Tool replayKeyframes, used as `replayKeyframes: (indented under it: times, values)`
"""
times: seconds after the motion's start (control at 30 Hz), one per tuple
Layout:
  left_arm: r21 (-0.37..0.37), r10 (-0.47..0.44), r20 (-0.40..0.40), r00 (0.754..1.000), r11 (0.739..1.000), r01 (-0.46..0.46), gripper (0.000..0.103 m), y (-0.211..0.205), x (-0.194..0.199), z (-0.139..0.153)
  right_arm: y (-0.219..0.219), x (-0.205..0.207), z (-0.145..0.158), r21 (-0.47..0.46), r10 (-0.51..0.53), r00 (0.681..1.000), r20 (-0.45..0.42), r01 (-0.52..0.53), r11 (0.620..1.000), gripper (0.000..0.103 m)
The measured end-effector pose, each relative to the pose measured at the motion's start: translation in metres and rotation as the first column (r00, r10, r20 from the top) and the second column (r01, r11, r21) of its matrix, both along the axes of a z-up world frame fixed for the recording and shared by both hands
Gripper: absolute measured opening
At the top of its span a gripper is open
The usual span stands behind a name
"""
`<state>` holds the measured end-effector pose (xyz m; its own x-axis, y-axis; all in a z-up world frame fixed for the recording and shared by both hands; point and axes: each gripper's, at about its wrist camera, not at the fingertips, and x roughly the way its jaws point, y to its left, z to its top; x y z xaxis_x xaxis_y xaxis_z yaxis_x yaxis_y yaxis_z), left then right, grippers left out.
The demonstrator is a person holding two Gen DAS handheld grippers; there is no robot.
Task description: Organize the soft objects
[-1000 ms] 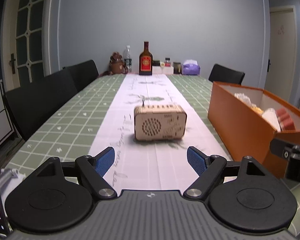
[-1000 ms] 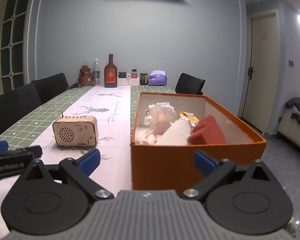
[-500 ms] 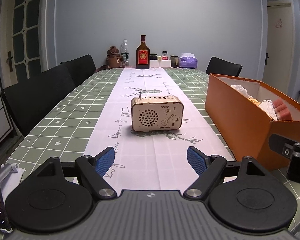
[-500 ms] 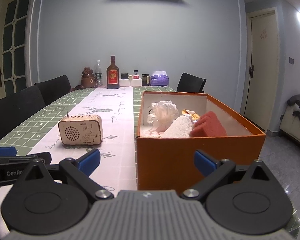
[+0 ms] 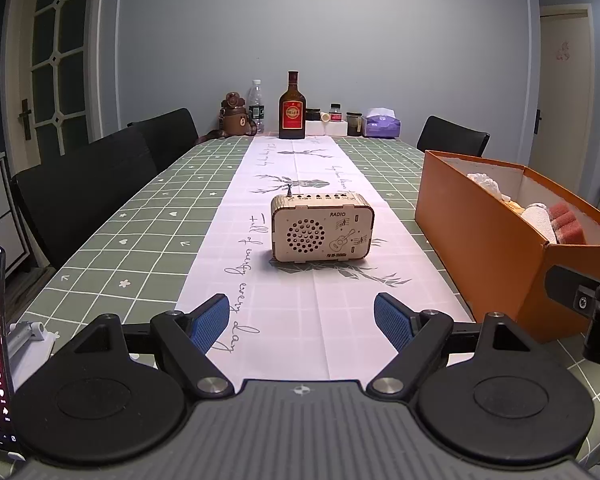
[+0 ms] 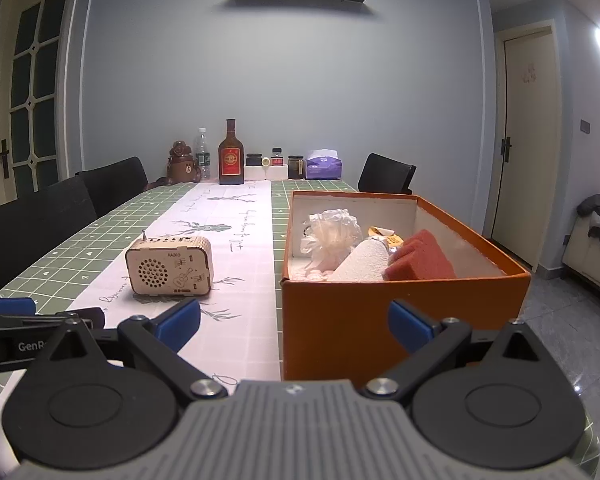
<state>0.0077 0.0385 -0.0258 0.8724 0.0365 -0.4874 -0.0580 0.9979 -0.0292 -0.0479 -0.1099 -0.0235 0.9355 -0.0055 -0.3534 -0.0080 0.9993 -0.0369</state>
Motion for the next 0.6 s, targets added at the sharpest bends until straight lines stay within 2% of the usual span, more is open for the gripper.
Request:
replayKeyframes:
  times: [0.6]
  values:
    - [0.003, 0.01, 0.003, 1.0, 1.0, -0.01, 0.096, -0.001, -0.0005, 0.0005, 0.0032, -0.0002, 0.0008, -0.006, 0.014, 1.0, -0.006, -0.014, 1.0, 0.098]
